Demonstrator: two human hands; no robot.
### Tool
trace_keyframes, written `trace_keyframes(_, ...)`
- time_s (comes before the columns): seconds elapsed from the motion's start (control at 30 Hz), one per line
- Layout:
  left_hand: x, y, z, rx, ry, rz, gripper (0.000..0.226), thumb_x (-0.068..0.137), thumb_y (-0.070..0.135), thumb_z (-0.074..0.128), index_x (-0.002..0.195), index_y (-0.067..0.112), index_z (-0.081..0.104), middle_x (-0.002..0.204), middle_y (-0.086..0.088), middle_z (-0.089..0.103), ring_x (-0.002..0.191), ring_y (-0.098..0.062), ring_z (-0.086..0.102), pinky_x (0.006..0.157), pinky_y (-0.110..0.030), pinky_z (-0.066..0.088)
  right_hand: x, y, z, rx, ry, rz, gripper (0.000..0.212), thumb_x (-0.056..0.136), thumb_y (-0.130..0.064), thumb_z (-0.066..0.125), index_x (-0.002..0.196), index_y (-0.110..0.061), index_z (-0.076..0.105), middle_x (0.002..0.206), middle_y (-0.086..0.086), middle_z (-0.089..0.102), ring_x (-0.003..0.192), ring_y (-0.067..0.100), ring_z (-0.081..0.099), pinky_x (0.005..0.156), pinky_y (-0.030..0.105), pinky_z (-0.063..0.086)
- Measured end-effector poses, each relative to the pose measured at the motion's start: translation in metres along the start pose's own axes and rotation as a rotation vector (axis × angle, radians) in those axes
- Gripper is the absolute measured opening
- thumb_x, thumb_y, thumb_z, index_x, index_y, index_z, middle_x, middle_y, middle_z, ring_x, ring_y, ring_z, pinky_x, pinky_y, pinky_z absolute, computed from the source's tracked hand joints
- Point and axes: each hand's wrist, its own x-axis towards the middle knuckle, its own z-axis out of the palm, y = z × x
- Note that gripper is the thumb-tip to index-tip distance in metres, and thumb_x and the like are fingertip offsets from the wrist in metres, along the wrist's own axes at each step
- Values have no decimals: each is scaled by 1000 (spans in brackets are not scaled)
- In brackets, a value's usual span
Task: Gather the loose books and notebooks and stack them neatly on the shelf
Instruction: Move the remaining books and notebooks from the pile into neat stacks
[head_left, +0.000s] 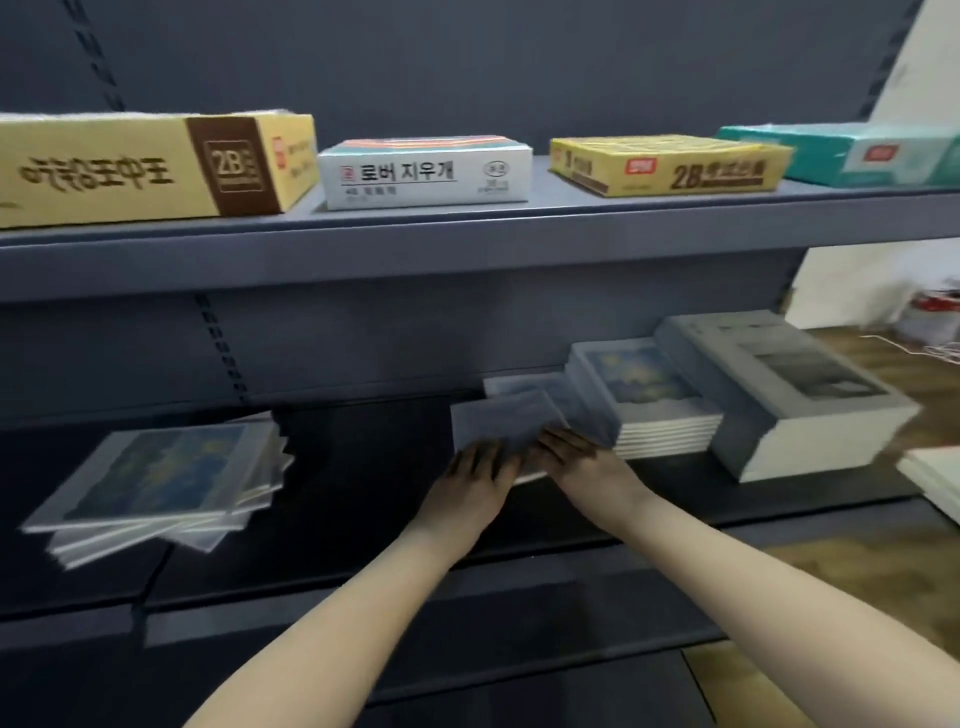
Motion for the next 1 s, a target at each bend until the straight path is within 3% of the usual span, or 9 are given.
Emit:
trace_keyframes(0.13,21,31,9,37,-168,98,64,97,4,40,151,11,6,155,-22,6,143,-40,9,111,-46,30,-38,22,10,-34,-64,83,40,71,-7,39,87,-4,75,88,10,73,79,24,72,67,30,58)
trace_keyframes(0.23,26,39,15,34,-201,150,62,99,5,35,151,17,3,157,-19,1,143,-39,4,113,-44,24,-58,32,26,43,-157,131,43,69,-3,54,109,-2,68,112,14,68,101,27,67,81,33,55)
trace_keyframes(0.3,28,33,19,-37,-219,167,59,101,13,37,151,22,8,158,-13,-1,145,-33,4,114,-40,21,-66,32,36,111,-231,152,56,84,-23,50,136,-4,47,142,14,46,131,27,44,104,31,39)
trace_keyframes(0.37,31,25,24,-132,-180,167,56,100,30,42,150,26,18,159,-6,6,146,-26,9,115,-34,19,-65,30,37,119,-275,187,73,88,-51,23,145,-6,33,151,11,31,140,26,29,110,29,29)
trace_keyframes(0.47,36,18,26,-212,-180,162,62,94,43,48,148,24,25,158,-3,13,145,-22,13,116,-30,18,-57,29,35,135,-278,177,53,86,-33,60,128,-2,56,133,18,54,120,34,54,88,36,51)
trace_keyframes(0.57,38,17,29,-202,-163,117,60,96,43,43,149,21,24,159,-2,10,146,-19,10,115,-27,11,-48,33,41,134,-239,181,60,55,-11,87,111,-1,67,117,19,65,102,34,66,72,35,56)
trace_keyframes(0.7,47,16,37,-199,-179,55,53,102,37,29,150,17,20,159,-7,9,146,-24,6,117,-32,9,-30,31,46,198,-251,223,56,91,0,46,145,-1,28,153,16,25,141,32,27,113,37,30)
trace_keyframes(0.77,57,15,38,-214,-222,46,50,102,30,29,149,12,21,158,-11,10,145,-27,6,119,-35,9,-20,32,45,197,-325,313,57,96,-2,34,149,-12,18,157,6,14,145,22,14,116,29,18)
trace_keyframes(1.0,86,13,32,-267,-284,-17,67,88,0,43,149,5,16,157,-15,8,145,-29,5,119,-33,10,5,36,46,262,-369,426,58,95,-1,34,150,-15,20,156,10,16,144,25,15,113,32,18)
